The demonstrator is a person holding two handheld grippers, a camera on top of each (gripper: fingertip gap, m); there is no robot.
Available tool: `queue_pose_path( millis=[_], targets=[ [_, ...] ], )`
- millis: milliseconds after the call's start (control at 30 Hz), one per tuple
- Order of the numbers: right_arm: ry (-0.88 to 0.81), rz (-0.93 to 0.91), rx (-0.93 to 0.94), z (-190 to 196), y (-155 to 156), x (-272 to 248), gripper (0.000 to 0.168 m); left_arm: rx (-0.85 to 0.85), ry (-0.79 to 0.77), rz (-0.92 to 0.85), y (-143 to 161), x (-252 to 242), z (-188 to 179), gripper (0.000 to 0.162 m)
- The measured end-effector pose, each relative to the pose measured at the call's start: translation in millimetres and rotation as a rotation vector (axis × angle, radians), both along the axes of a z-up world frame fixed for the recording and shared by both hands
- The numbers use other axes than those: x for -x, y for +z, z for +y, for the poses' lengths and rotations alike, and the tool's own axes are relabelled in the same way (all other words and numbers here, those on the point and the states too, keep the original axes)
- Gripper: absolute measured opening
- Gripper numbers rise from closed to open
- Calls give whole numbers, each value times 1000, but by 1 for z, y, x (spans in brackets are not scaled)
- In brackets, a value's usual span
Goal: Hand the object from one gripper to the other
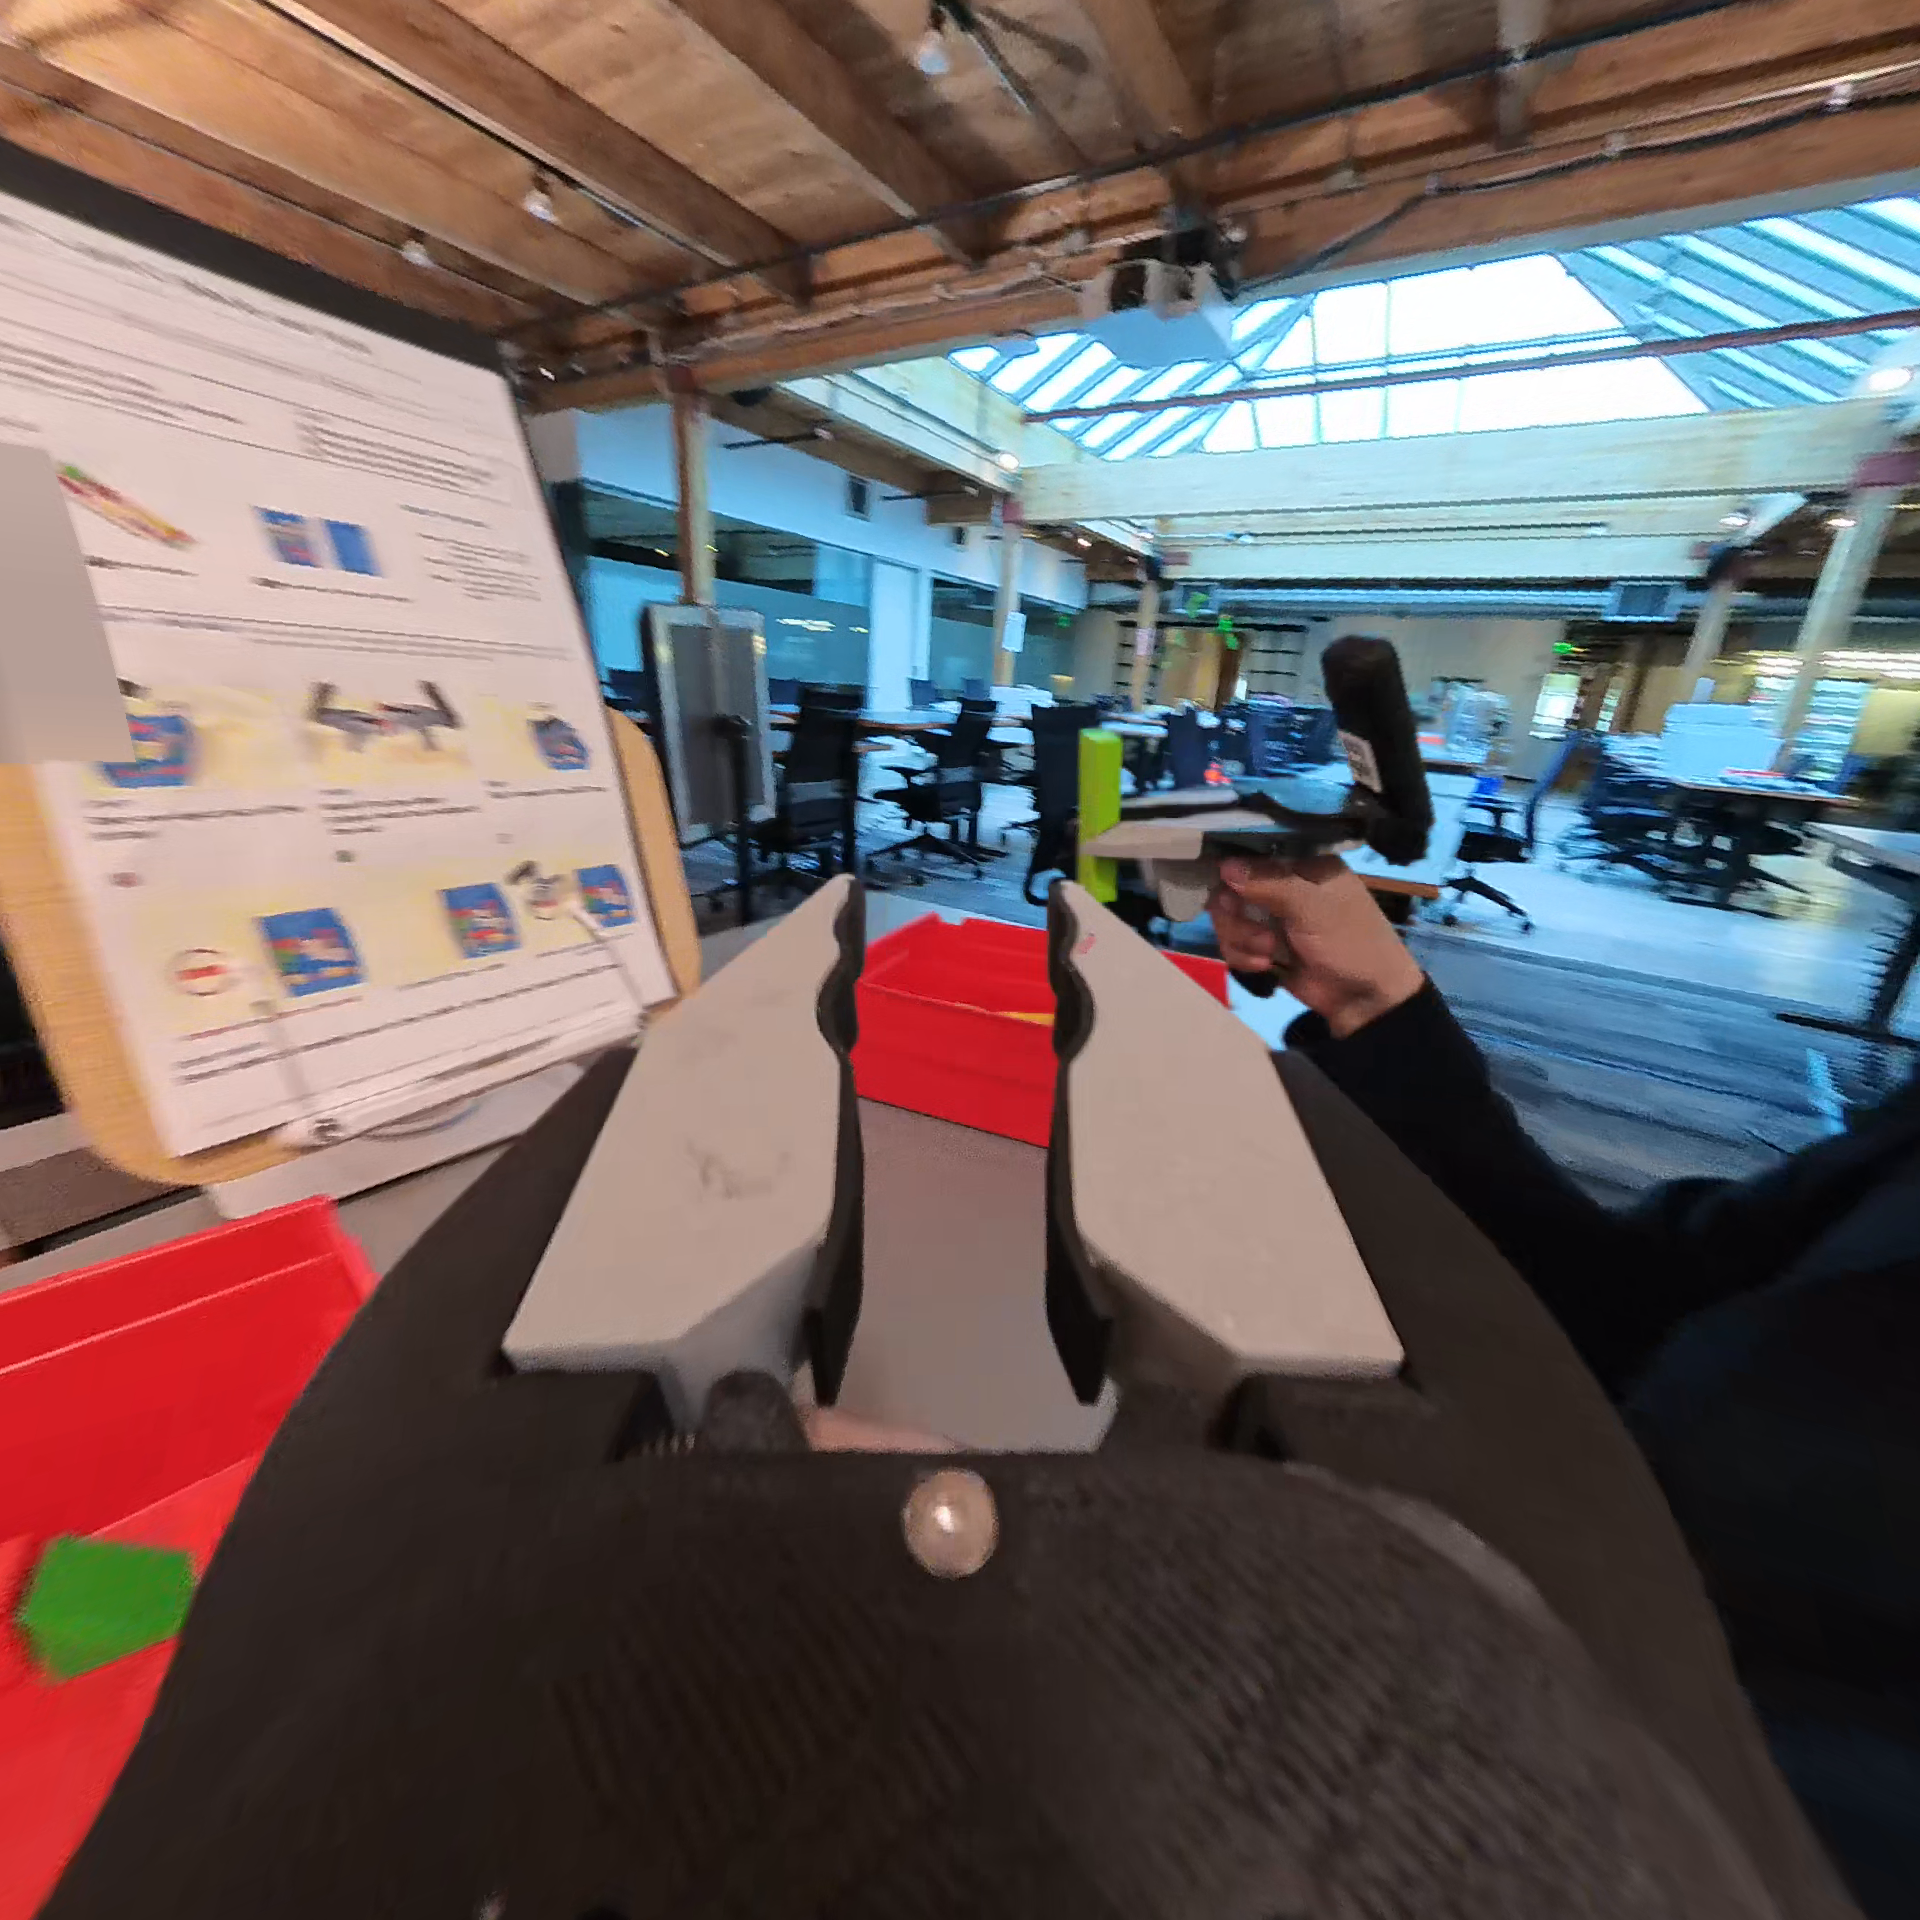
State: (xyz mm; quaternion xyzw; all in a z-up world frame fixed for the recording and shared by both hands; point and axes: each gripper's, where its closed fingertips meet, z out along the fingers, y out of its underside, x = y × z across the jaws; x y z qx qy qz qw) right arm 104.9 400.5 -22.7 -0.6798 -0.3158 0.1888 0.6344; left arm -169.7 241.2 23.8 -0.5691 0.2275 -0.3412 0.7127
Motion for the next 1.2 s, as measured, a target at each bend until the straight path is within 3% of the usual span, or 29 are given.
queue_pose_path(
  millis=[67,167,300,433,733,900,1200],
  targets=[
    [-151,-28,90,35,-22,-51,30,-29,49,-19,8,17,-4,29],
    [-233,-52,275,69,-69,-90,31,-46,79,-28,12,30,-8,27],
    [-284,-222,493,103,-137,-101,31,-16,77,-23,8,32,-4,27],
    [-314,-361,647,127,-181,-99,31,23,69,5,-2,26,5,27],
    [-338,-453,946,144,-231,-108,32,41,113,134,-18,13,16,32],
    [-465,-568,975,153,-234,-137,31,13,105,129,-11,15,6,32],
    [-390,-561,1057,152,-235,-126,35,5,93,102,-6,20,0,32]
  ],
)
